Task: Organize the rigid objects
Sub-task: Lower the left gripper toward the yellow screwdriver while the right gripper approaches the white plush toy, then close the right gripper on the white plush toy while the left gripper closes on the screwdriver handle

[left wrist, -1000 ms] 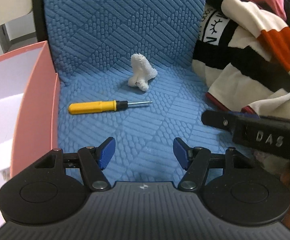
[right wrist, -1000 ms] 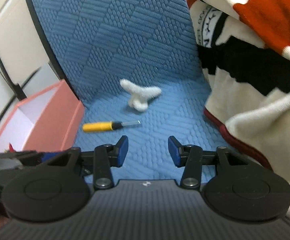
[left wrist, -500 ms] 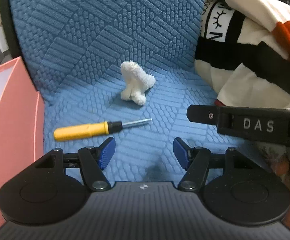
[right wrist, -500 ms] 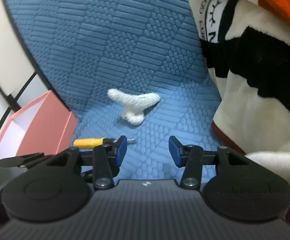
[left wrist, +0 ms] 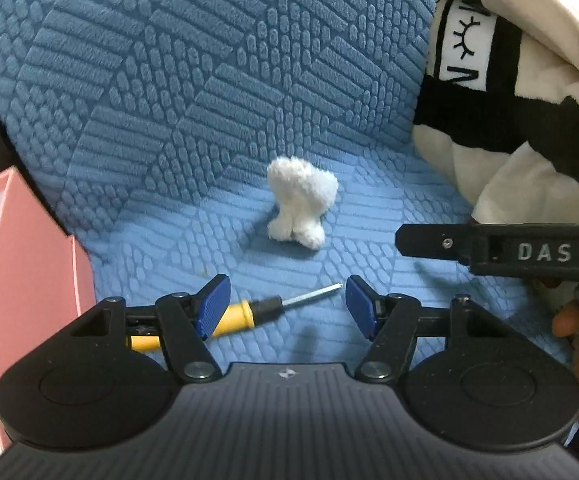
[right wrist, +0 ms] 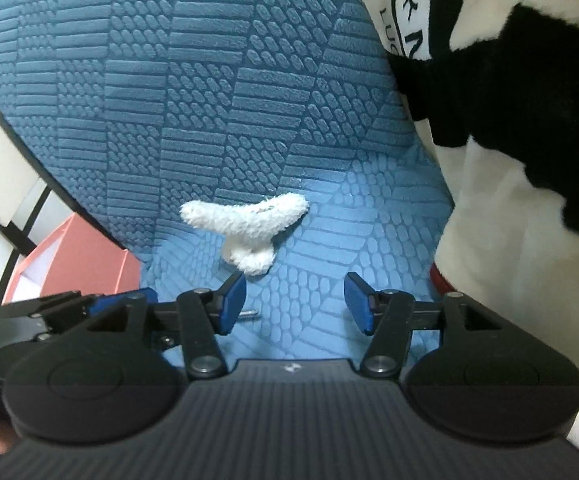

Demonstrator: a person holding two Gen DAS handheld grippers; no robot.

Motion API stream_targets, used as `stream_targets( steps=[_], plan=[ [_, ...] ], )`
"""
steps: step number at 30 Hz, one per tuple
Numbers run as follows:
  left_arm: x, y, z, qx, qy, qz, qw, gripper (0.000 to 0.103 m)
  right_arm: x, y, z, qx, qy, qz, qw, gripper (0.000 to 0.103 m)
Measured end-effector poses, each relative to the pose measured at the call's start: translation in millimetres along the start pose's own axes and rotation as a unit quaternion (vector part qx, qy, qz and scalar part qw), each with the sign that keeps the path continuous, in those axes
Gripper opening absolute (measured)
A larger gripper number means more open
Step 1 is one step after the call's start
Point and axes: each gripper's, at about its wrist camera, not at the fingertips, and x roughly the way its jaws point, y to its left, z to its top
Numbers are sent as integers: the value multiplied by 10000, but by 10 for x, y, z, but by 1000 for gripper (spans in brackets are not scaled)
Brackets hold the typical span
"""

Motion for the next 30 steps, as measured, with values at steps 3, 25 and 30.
stream_targets(
  steps=[3, 25, 30],
  plan=[
    [68, 38, 81, 94, 35, -18, 9999, 69, 75, 10, 71, -71, 49, 25, 10000, 61],
    [348, 355, 80, -299, 589, -42, 9978, 71, 856, 301, 283, -658, 707, 567, 9937, 63],
    [296, 346, 36, -312, 590, -115, 9977, 83, 980, 341, 329, -661, 612, 533, 9945, 62]
  ],
)
